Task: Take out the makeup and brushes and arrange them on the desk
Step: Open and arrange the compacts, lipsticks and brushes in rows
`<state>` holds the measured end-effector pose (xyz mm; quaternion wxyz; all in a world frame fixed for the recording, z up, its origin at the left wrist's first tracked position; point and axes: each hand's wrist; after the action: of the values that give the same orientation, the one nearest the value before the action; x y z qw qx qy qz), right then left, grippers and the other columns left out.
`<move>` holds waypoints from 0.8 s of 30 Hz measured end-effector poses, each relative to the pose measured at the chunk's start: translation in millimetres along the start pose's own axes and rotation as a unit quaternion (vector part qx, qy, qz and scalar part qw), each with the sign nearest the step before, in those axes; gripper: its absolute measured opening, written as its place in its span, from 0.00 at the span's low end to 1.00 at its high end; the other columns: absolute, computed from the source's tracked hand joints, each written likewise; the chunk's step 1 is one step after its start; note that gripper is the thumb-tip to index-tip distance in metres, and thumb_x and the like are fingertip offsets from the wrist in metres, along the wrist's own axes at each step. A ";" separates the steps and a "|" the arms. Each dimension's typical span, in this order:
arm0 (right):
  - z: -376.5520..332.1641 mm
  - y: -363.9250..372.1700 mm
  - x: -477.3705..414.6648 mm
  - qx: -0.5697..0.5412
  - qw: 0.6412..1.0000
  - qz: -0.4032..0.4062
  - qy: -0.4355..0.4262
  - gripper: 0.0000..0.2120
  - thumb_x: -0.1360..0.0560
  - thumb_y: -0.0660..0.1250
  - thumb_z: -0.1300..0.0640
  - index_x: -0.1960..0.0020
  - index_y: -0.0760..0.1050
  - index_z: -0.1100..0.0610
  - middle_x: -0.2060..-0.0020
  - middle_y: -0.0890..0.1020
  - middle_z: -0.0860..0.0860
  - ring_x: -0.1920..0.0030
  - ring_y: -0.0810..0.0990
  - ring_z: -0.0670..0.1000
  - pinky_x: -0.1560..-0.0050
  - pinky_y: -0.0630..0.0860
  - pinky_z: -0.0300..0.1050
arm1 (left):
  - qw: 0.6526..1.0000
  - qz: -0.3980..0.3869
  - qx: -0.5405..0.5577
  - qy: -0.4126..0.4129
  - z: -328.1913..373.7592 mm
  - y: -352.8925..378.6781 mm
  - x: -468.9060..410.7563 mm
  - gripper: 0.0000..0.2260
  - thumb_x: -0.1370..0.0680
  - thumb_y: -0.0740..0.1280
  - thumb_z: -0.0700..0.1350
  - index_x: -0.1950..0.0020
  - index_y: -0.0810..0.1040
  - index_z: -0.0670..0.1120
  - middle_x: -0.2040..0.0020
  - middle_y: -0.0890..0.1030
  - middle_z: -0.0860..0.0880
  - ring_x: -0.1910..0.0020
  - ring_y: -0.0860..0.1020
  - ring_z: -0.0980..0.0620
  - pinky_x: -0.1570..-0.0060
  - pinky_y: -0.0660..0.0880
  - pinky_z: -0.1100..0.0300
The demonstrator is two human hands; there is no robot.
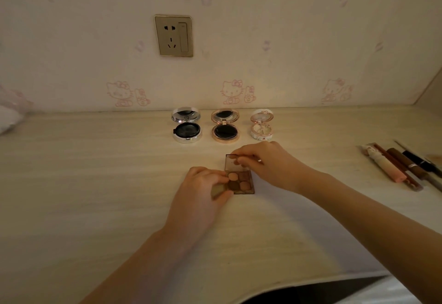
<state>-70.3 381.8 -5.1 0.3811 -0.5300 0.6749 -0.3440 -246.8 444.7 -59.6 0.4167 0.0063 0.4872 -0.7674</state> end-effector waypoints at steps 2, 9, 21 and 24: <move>0.0 -0.9 -0.8 -0.001 1.000 -0.009 0.001 0.13 0.20 0.61 0.55 0.39 0.78 0.52 0.49 0.83 0.48 0.50 0.78 0.46 0.56 0.68 0.27 | 1.000 -0.002 -0.002 -0.001 -0.3 0.1 0.3 0.12 0.30 0.75 0.48 0.47 0.83 0.52 0.49 0.80 0.62 0.45 0.71 0.58 0.46 0.65 0.66; 8.8 1.0 21.9 -0.056 0.988 0.103 0.097 0.20 0.20 0.60 0.51 0.30 0.68 0.52 0.40 0.80 0.47 0.41 0.78 0.47 0.41 0.73 0.39 | 1.000 -0.005 0.008 -0.001 1.5 0.8 0.3 0.11 0.29 0.75 0.48 0.47 0.83 0.53 0.49 0.80 0.62 0.45 0.70 0.59 0.46 0.62 0.75; 7.2 44.4 61.7 0.103 0.991 0.069 0.040 0.22 0.21 0.61 0.49 0.29 0.68 0.53 0.31 0.70 0.46 0.26 0.58 0.48 0.29 0.51 0.34 | 0.999 -0.015 0.012 -0.036 2.5 1.4 2.4 0.13 0.28 0.72 0.48 0.43 0.82 0.53 0.44 0.80 0.55 0.40 0.72 0.61 0.45 0.59 0.77; 4.6 45.8 53.5 0.095 0.993 0.071 0.027 0.19 0.21 0.60 0.52 0.30 0.69 0.52 0.32 0.71 0.47 0.27 0.60 0.49 0.32 0.49 0.31 | 0.999 -0.005 0.003 -0.041 2.5 -2.2 -1.8 0.13 0.27 0.72 0.47 0.43 0.82 0.52 0.45 0.81 0.55 0.42 0.74 0.58 0.45 0.62 0.75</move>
<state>-94.9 338.5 -55.1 0.4345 -0.4329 0.6853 -0.3926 -246.1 444.4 -56.0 0.4322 -0.0263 0.4677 -0.7706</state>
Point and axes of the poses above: each hand's wrist, its own x-axis away from the middle knuckle, its own y-axis out of the palm, z = x × y
